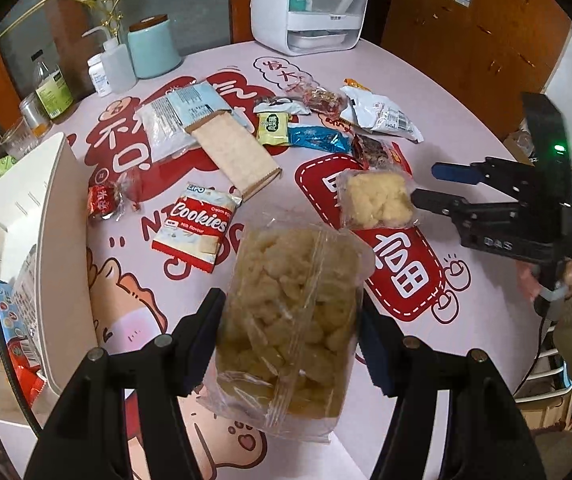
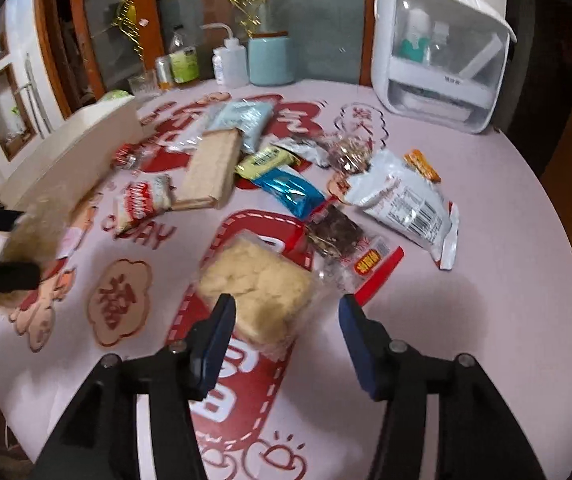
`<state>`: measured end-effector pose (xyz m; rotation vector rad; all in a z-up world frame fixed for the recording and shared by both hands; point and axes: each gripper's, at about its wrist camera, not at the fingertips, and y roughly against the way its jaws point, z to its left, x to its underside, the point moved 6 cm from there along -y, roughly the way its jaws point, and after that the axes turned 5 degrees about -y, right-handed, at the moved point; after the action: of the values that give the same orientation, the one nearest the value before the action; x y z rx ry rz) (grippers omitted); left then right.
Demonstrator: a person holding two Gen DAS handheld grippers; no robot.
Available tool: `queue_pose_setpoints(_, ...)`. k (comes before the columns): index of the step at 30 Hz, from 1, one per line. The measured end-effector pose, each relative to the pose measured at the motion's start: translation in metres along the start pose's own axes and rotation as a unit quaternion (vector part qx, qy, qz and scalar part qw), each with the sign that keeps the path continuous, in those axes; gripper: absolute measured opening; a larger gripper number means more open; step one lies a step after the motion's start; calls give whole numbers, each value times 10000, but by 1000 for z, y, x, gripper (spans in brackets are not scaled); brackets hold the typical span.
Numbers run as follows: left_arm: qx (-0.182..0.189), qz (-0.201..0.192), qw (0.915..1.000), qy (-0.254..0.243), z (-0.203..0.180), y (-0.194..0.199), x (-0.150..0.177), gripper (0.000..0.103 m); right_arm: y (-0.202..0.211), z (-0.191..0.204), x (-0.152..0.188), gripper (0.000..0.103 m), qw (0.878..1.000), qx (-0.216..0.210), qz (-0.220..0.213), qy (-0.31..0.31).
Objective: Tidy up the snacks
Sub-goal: 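Carry both puffed-snack bags over the white tray and release them inside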
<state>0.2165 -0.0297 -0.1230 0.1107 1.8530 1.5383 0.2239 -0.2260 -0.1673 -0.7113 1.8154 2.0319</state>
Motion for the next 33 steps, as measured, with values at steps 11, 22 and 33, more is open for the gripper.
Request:
queue_pose_setpoints(11, 145, 71, 9999, -1, -3, -15, -3, 63, -46, -2, -4, 64, 9858, -1354, 545, -829)
queue_pose_setpoints(22, 209, 77, 9997, 142, 3, -18, 1, 63, -21, 24, -9, 32, 9861, -1571, 104, -534)
queue_pose_setpoints(33, -3, -374, 9982, 479, 25, 36, 7, 63, 65, 84, -37, 29, 9871, -1369, -752, 337)
